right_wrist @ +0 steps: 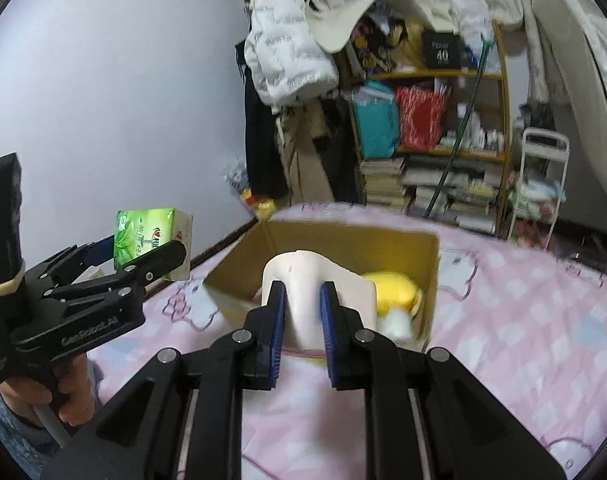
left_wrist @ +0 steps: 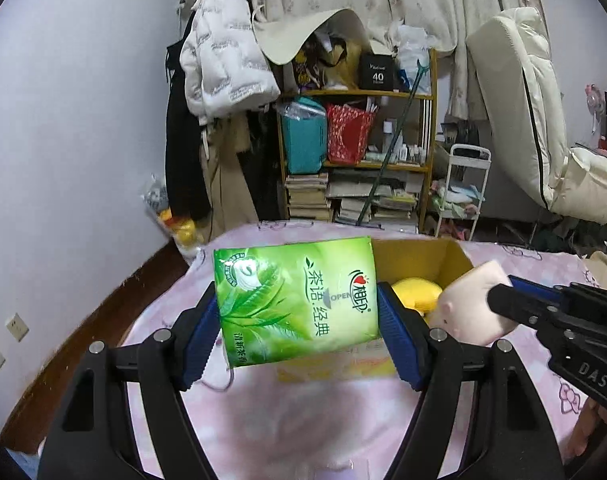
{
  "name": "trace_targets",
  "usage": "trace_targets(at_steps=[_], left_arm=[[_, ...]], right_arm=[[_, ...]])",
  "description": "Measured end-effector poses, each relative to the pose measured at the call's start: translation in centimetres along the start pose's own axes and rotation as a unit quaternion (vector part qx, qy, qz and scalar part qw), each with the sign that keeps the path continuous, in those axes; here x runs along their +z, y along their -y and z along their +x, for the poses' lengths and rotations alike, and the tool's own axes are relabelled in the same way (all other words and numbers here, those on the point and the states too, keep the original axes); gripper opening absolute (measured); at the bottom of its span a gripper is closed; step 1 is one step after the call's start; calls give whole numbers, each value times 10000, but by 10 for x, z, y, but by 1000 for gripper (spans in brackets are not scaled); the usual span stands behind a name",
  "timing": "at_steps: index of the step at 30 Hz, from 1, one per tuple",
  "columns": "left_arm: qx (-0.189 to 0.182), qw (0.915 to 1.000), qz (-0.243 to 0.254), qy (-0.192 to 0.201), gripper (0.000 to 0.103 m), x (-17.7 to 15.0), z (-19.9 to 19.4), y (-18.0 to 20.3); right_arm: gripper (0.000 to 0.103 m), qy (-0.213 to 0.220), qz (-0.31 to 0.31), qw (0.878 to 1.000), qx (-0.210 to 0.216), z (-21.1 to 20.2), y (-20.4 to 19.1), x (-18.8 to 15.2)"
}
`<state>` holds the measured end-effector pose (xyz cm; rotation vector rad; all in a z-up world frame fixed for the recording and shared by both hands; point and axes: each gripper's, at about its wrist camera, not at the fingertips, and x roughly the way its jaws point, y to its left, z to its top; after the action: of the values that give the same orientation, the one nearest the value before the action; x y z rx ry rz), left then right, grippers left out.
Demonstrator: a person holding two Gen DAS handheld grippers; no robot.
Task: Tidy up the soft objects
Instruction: 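Carry the cushion over the box with right tool while left tool carries the tissue pack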
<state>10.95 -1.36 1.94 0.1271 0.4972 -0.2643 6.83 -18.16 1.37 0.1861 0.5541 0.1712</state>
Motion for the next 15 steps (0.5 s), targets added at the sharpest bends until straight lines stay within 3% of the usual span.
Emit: trace_targets(at_steps=[7,15], left_arm=[[-120,9995,257,98,74,27,22,18],[-130,9993,173,-316,74,10,62,23]], right_arm=[[19,390,-9,9992,-122,5,18,22],[19,408,55,9991,-140,28,34,16]])
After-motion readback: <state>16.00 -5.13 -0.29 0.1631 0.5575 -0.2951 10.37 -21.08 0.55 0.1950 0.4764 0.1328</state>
